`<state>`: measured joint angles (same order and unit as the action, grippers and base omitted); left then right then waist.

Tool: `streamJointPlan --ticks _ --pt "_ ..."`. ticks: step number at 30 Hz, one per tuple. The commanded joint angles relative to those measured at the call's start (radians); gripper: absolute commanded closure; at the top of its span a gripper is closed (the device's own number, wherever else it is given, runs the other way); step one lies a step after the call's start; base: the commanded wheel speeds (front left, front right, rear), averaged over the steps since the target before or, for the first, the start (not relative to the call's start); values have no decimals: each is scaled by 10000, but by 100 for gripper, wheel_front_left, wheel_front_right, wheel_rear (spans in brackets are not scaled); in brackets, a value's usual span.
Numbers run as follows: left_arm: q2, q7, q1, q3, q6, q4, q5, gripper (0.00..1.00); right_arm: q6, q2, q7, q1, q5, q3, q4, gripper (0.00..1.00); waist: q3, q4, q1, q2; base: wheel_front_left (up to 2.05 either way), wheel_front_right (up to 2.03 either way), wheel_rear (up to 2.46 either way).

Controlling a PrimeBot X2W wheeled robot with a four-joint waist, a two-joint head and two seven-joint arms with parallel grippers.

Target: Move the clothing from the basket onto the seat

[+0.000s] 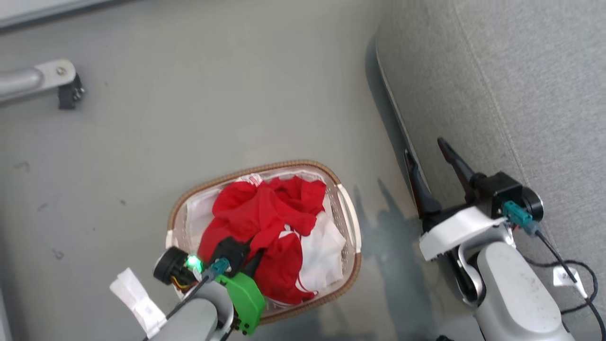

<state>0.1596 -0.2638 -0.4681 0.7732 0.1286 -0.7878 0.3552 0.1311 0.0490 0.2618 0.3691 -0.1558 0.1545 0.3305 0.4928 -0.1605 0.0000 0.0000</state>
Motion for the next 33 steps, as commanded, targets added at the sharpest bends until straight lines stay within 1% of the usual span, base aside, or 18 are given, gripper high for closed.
streamJointPlan --ticks 1,7,16,23,30,33 --pt "-57 -11 459 -222 -13 237 -154 100 -6 46 46 -390 -195 -76 124 0 -1488 505 0 0 0 0 0" --pt "-308 -11 1558 -1236 -7 1335 -554 100 -6 44 46 -1133 -107 9 435 0 -2699 778 0 0 0 0 0" --pt "-609 -13 2625 -2565 27 2816 -985 100 -6 45 46 -2027 -209 237 663 0 -3997 1012 0 0 0 0 0" --pt "-726 -13 2928 -3364 31 4015 -1108 100 -6 45 46 -2434 -283 340 754 0 -4593 1099 0 0 0 0 0" --pt "-814 -11 2518 -3971 31 5267 -1110 100 -7 45 46 -2653 -279 583 861 0 -4776 1194 0 0 0 0 0" --pt "-853 -11 2423 -4150 32 5691 -1113 100 -7 43 46 -2709 -231 837 863 0 -4821 1211 0 0 0 0 0"
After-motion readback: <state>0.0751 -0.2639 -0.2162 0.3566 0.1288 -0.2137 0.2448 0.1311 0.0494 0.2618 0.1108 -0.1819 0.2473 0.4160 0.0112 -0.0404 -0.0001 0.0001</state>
